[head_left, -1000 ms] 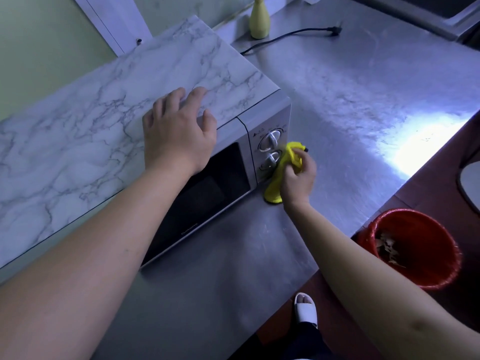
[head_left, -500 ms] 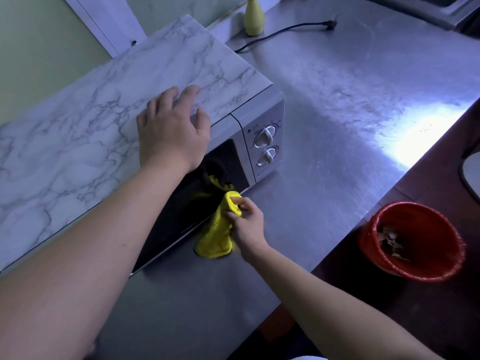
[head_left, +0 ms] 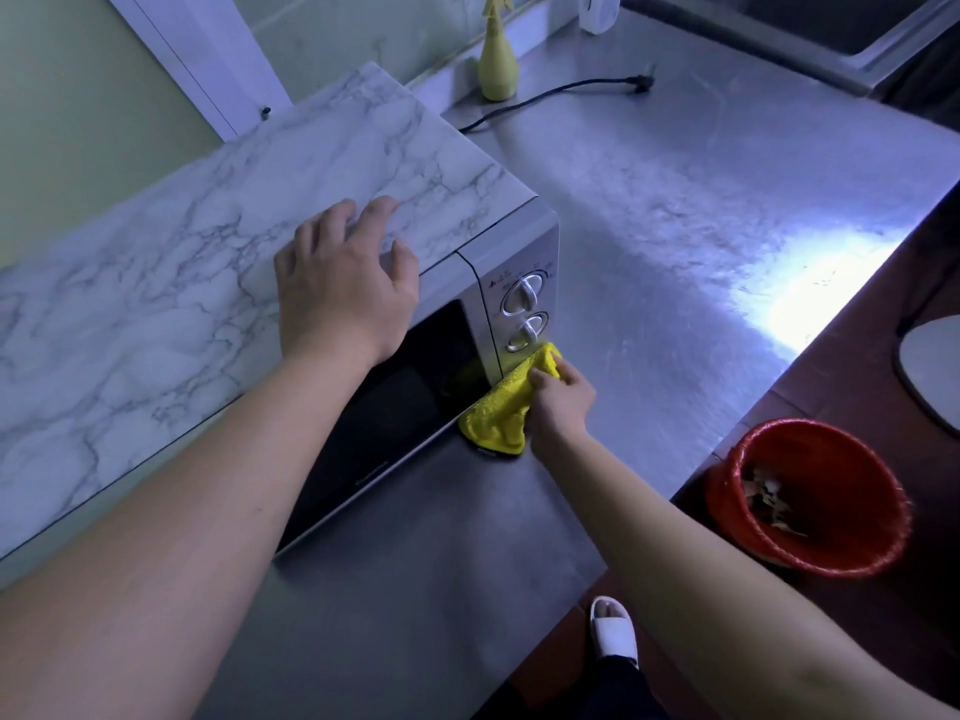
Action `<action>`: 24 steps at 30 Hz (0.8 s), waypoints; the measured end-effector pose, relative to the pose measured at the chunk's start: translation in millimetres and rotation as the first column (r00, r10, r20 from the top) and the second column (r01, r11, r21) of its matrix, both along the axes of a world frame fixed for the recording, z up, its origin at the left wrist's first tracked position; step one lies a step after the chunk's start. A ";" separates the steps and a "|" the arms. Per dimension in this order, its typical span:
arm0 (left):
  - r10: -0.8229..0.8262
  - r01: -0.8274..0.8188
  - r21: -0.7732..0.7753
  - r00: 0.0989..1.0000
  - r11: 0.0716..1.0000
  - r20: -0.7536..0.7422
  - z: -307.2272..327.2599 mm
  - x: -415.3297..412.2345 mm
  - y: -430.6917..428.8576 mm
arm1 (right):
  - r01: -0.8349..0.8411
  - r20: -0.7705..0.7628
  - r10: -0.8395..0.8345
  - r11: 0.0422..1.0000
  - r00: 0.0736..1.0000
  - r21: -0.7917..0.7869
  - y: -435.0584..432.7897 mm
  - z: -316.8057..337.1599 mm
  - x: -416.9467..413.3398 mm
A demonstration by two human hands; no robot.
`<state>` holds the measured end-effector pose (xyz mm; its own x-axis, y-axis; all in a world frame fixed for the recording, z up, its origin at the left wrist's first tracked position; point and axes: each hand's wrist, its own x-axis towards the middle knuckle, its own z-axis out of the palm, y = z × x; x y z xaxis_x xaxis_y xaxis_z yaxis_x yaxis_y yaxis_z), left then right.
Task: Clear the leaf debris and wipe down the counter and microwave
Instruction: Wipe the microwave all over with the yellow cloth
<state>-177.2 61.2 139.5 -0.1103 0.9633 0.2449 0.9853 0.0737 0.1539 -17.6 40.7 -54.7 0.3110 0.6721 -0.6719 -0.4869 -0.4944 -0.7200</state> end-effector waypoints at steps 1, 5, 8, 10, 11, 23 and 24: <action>0.001 -0.001 -0.001 1.000 1.000 0.000 0.1 0.1 -0.1 | -0.016 -0.012 0.015 1.000 1.000 -0.022 -4.5 -1.4 -4.5; 0.002 -0.002 -0.009 1.000 1.000 0.001 0.1 0.7 -0.7 | -0.092 -0.077 0.088 0.994 0.993 -0.051 -22.8 -1.8 -21.0; 0.001 -0.001 -0.004 1.000 1.000 0.006 0.5 1.5 -1.4 | -0.138 -0.104 0.133 0.989 0.986 -0.046 -28.6 -0.6 -19.7; 0.002 -0.002 -0.001 1.000 1.000 0.008 0.5 1.5 -1.4 | -0.204 -0.118 0.199 0.978 0.973 -0.038 -28.0 0.4 -10.3; 0.002 -0.002 -0.001 1.000 1.000 0.012 0.6 1.5 -1.4 | -0.245 -0.123 0.240 0.969 0.963 -0.029 -27.3 1.1 -4.2; 0.014 -0.013 -0.009 1.000 1.000 0.026 2.0 1.6 -2.3 | -0.017 0.122 -0.004 0.986 0.993 0.164 7.7 31.6 23.9; 0.013 -0.013 -0.010 1.000 1.000 0.024 1.7 2.0 -2.1 | 0.024 0.109 -0.041 0.989 0.993 0.147 8.0 33.4 17.0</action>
